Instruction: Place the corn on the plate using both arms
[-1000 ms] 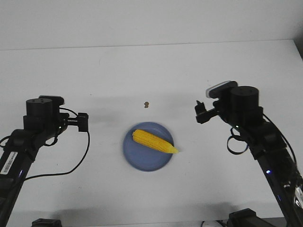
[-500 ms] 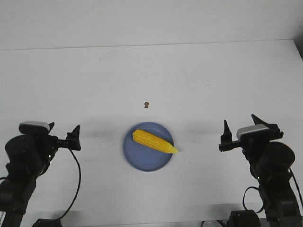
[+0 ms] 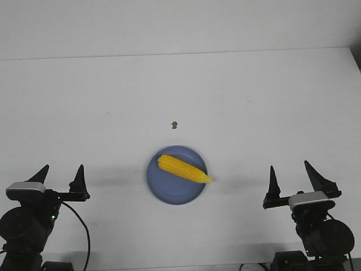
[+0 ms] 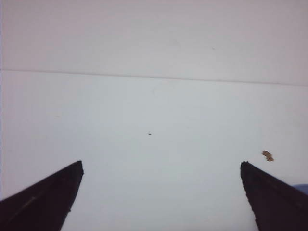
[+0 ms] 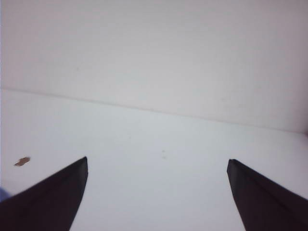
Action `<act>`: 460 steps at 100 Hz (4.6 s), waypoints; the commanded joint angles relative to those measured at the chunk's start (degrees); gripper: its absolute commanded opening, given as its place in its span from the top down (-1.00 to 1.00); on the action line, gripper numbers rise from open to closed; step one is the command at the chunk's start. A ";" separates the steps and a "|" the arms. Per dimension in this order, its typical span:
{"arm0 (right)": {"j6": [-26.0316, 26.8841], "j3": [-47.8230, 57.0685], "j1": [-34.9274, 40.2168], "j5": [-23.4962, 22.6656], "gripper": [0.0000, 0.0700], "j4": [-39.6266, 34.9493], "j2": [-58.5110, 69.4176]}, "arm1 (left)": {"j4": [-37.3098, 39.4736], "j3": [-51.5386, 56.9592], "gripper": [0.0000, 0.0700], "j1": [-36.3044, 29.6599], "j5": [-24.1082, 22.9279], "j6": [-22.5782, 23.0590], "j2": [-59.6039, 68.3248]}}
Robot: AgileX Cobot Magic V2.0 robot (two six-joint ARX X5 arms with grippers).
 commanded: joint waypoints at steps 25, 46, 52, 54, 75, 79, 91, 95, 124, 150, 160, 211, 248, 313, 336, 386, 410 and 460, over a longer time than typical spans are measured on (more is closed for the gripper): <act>0.79 0.00 0.02 0.22 -0.69 2.16 0.35 | 0.44 0.42 -1.00 0.02 -0.33 -0.63 0.48; 0.74 0.00 0.02 0.42 0.93 2.12 0.35 | 0.11 0.42 -0.03 0.02 -0.24 -0.63 0.48; 0.74 0.00 0.02 0.63 1.00 2.16 0.35 | 0.02 0.42 0.51 0.02 -0.24 -0.63 0.48; 0.74 0.00 0.02 0.92 1.00 2.16 0.35 | 0.02 0.42 0.67 0.02 -0.24 -0.63 0.48; 0.76 0.00 0.02 3.13 1.00 2.12 0.35 | -0.07 0.42 0.98 0.02 -0.24 -0.63 0.48; 0.76 0.00 0.02 3.10 1.00 2.12 0.35 | -0.04 0.42 0.98 0.02 -0.24 -0.63 0.48; 0.74 0.00 0.02 3.13 1.00 2.12 0.35 | 0.07 0.42 0.98 0.02 -0.24 -0.63 0.48; 0.74 0.00 0.02 3.15 1.00 2.14 0.35 | 0.09 0.42 0.98 0.02 -0.24 -0.63 0.48; 0.74 0.02 0.02 3.17 1.00 2.14 0.35 | 0.11 0.42 0.98 0.02 -0.24 -0.63 0.48; 0.74 0.02 0.02 3.15 1.00 2.14 0.35 | 0.13 0.42 0.98 0.02 -0.24 -0.63 0.48; 0.74 0.02 0.02 3.15 1.00 2.14 0.35 | 0.13 0.42 0.98 0.02 -0.24 -0.63 0.48; 0.74 0.02 0.02 3.15 1.00 2.14 0.35 | 3.21 0.35 0.98 -0.02 -4.92 -0.61 -1.03; 0.74 0.02 0.02 3.15 1.00 2.14 0.35 | 17.18 -16.06 0.98 0.42 -5.07 -1.27 -15.39; 0.74 0.02 0.02 3.15 1.00 2.14 0.35 | 26.14 -32.13 0.98 1.53 -3.13 -1.27 -23.17; 0.74 0.02 0.02 3.15 1.00 2.14 0.35 | 25.79 -32.13 0.98 1.53 -3.15 -1.25 -23.17; 0.74 0.02 0.02 3.15 1.00 2.14 0.35 | 25.79 -32.13 0.96 1.53 -3.17 -1.25 -23.15; 0.74 0.02 0.02 3.15 1.00 2.14 0.35 | 25.79 -32.13 0.96 1.53 -3.17 -1.25 -23.15; 0.17 -2.78 0.02 3.10 1.00 3.54 -1.81 | 25.79 -32.13 0.96 1.53 -3.17 -1.25 -23.15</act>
